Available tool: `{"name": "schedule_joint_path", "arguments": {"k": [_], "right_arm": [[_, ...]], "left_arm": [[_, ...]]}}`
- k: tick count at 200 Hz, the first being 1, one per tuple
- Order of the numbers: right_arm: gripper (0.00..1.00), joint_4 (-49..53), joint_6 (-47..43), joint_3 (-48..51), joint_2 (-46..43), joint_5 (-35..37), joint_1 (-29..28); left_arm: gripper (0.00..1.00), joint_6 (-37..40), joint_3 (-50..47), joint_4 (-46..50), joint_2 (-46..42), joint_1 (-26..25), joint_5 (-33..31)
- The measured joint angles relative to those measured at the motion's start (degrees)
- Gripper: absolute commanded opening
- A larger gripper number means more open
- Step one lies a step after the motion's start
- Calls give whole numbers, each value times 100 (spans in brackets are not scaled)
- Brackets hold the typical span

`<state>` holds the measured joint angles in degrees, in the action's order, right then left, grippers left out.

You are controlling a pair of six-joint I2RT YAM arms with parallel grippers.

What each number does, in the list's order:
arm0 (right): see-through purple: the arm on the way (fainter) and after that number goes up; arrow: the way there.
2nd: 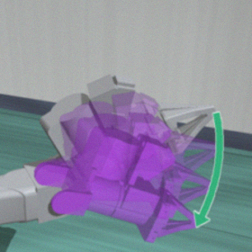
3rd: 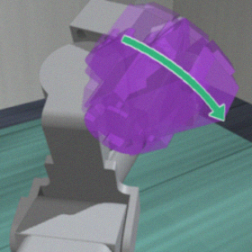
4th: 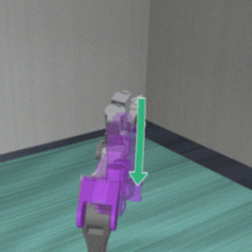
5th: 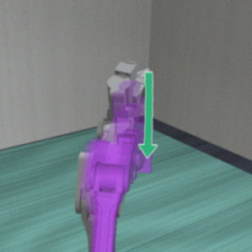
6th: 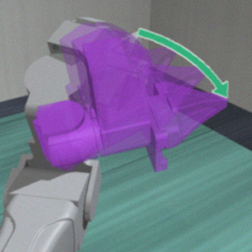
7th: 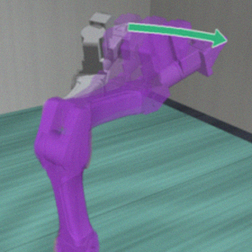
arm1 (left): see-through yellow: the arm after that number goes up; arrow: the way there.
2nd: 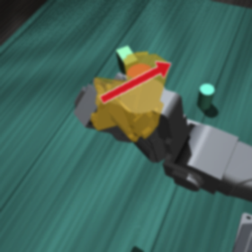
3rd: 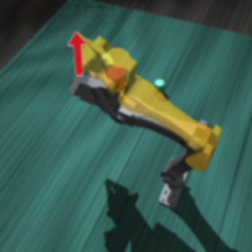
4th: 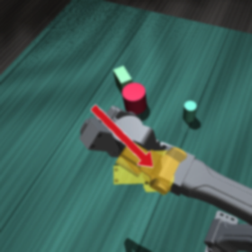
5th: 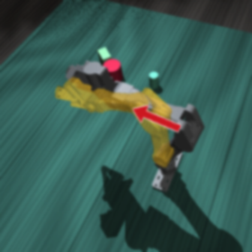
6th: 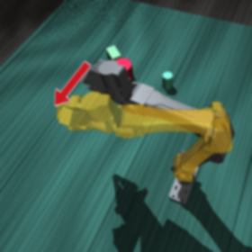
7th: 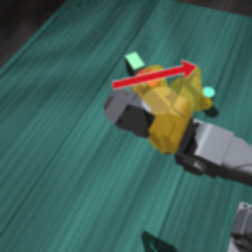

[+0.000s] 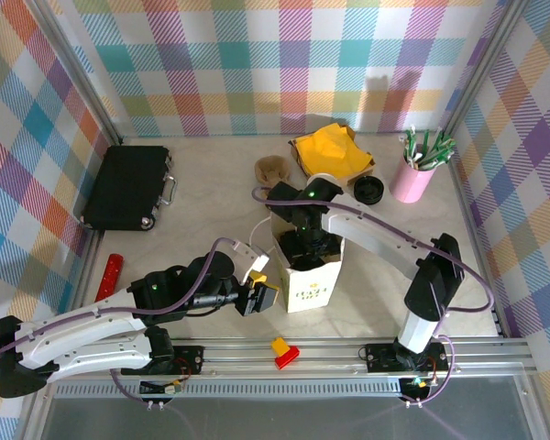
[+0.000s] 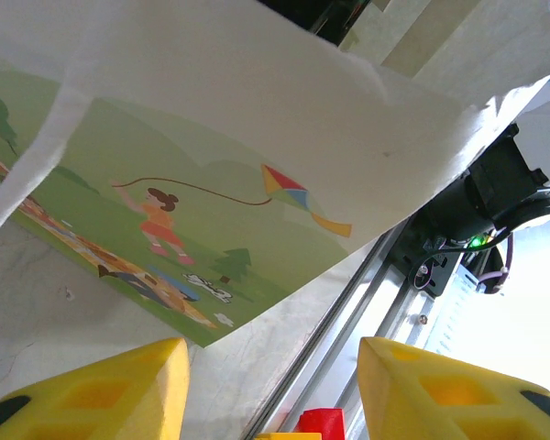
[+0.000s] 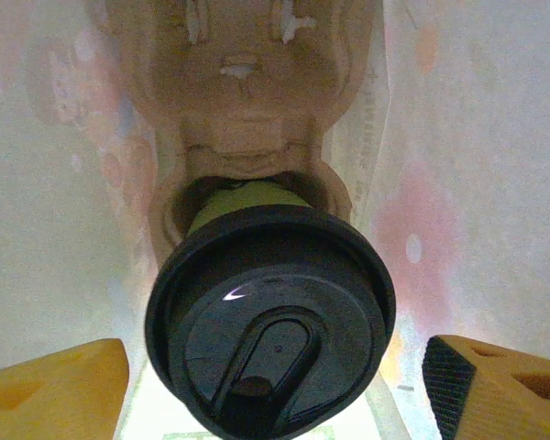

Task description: Pack the takeout coffee

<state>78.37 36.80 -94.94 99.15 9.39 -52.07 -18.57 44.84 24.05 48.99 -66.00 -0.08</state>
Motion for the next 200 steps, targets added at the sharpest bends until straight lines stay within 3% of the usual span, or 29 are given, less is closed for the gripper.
{"name": "schedule_joint_path", "arguments": {"k": [200], "right_arm": [[85,490,-20,-907,-227,149,0]], "left_arm": [[51,0,0,140,-98,0,-107]]}}
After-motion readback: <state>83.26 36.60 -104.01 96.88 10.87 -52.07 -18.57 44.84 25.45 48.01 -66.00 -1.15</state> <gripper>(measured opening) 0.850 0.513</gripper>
